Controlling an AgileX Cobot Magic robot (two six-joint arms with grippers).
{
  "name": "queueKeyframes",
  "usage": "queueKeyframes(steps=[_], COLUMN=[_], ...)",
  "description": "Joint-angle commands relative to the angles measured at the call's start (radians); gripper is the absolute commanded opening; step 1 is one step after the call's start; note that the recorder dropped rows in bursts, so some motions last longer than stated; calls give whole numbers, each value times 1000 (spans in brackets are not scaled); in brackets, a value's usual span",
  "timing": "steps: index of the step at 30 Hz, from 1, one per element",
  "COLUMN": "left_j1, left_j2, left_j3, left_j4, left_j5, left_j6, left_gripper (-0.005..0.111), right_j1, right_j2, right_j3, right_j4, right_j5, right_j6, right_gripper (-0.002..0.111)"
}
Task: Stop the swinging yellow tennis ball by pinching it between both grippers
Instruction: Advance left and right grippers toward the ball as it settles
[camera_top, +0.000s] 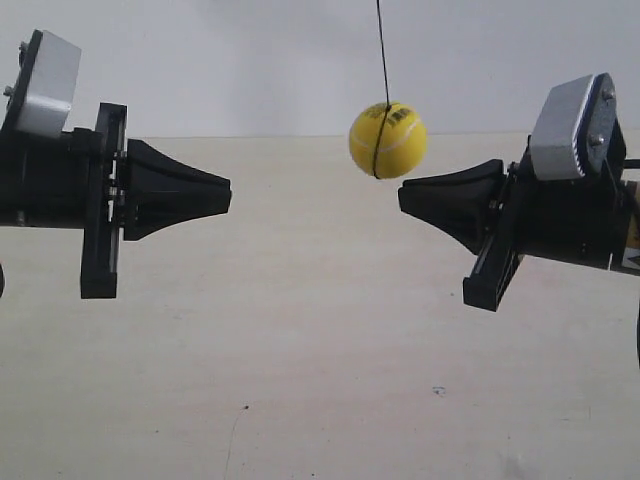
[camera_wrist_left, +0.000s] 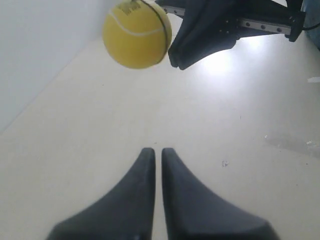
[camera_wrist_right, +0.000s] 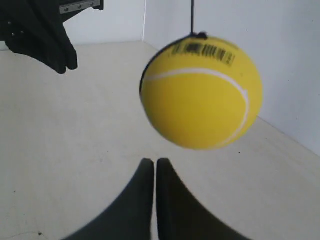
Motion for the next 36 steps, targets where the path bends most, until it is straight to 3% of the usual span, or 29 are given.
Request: queueKeyframes(steps=[1, 11, 36], left_j1=[-8, -8, -8], left_j2=[1, 1, 1], left_j3=[-6, -6, -13], left_j4=[-1, -23, -39], left_j5=[2, -59, -59], left_j6=[-1, 14, 29], left_gripper=[5, 5, 5], right_j1=[-1, 1, 1], right_j2=[-2, -2, -2], right_j3=[-6, -17, -45], right_j4=[0, -14, -37], right_j5=[-15, -43, -54], right_j6=[-12, 8, 35], right_gripper=[0, 0, 0])
